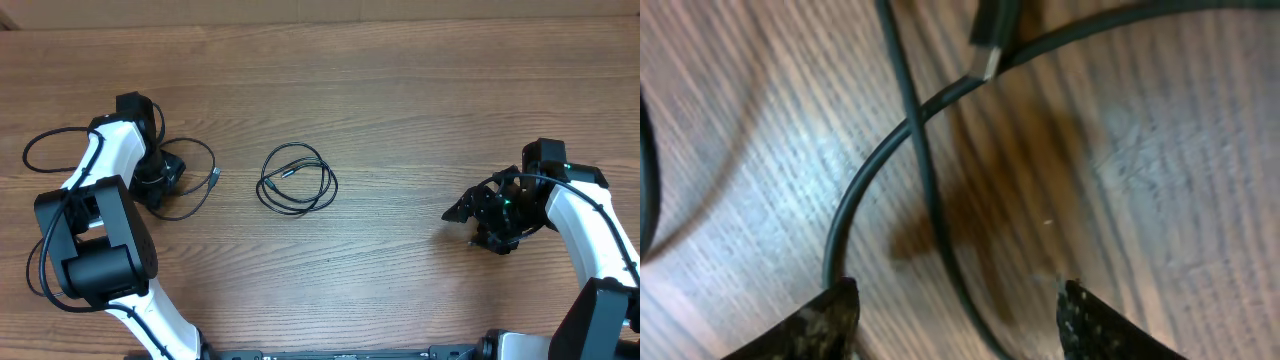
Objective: Untangle cables
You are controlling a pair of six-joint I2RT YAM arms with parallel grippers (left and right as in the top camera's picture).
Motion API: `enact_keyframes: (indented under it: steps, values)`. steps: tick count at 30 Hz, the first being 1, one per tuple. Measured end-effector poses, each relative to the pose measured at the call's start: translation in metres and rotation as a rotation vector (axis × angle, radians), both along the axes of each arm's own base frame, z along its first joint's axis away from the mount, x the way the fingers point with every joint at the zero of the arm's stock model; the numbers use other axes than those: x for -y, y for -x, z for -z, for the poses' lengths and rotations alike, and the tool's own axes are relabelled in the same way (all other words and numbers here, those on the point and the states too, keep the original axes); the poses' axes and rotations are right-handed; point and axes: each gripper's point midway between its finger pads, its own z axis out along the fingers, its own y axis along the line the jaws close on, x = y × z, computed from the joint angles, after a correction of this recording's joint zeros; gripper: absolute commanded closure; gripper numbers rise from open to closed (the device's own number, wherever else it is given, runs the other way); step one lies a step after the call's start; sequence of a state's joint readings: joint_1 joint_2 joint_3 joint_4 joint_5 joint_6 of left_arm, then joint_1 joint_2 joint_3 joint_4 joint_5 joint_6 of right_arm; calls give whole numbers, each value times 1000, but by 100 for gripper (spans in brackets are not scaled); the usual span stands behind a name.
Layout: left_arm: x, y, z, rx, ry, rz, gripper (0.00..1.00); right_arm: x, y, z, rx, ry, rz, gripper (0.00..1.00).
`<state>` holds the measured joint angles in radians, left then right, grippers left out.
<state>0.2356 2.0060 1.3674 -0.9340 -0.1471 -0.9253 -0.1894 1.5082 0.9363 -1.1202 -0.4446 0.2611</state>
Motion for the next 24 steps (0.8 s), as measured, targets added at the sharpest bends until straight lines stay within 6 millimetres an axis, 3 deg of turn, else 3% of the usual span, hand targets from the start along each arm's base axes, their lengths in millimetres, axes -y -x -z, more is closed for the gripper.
enact_keyframes:
  steps: [10, 17, 24]
  values:
    - [-6, -2, -1, 7, -31, 8, 36, 0, 0, 0, -1, -1, 0, 31]
    - [-11, 1, -1, -11, -67, 16, 51, 0, 2, 0, -7, -2, 0, 31]
    - [-11, 10, 2, -41, -68, 20, 50, -1, 4, 0, -18, -3, 0, 31]
